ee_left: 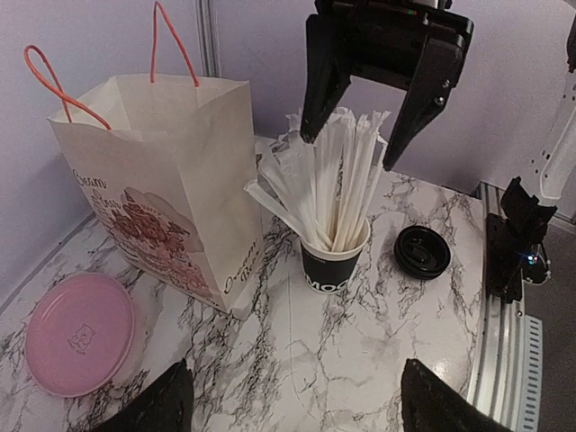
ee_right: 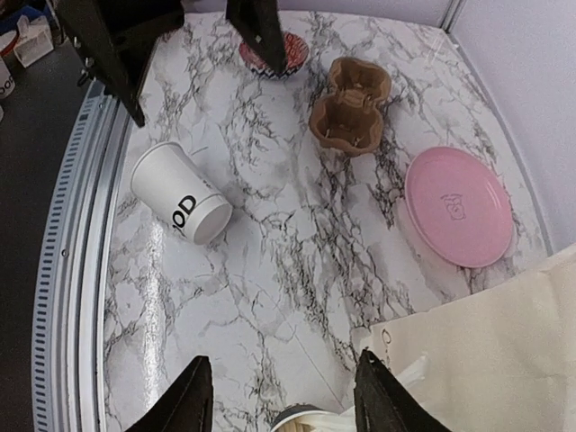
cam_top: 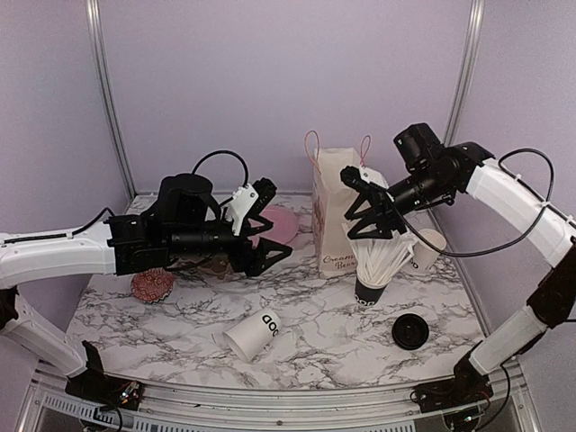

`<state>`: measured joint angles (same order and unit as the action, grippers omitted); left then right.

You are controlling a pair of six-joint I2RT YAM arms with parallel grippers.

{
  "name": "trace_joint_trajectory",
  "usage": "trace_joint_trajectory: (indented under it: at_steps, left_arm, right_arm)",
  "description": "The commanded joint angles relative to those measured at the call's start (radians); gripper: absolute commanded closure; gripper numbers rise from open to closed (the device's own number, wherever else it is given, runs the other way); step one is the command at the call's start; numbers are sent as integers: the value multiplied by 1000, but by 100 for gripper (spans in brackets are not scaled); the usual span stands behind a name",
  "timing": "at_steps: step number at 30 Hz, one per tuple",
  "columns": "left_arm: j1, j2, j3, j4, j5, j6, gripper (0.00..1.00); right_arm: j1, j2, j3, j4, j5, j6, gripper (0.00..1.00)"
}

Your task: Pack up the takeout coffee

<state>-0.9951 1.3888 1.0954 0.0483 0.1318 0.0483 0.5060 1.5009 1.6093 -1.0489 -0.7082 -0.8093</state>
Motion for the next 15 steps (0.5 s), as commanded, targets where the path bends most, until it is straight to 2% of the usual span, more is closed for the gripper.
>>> trace_joint_trajectory:
  at_steps: [1, 4, 6, 12, 15]
  left_arm:
    - [5, -76, -57, -72, -117, -80, 16]
    - [4, -116, -64, -219, -230, -218, 17]
    - [-1, -158, -102, -269, -237, -344, 19]
    - [-111, -310, -282, -241, -265, -625, 23]
    - [-128, -370, -375, -212, -318, -709, 23]
  right_arm:
    - [149, -97, -173, 107, 166, -55, 49]
    - [280, -80, -265, 125, 293, -86, 49]
    - [331, -50, -284, 127, 339, -112, 48]
    - [413, 58, -287, 220, 366, -176, 22]
    - [428, 136, -265, 268, 365, -212, 14]
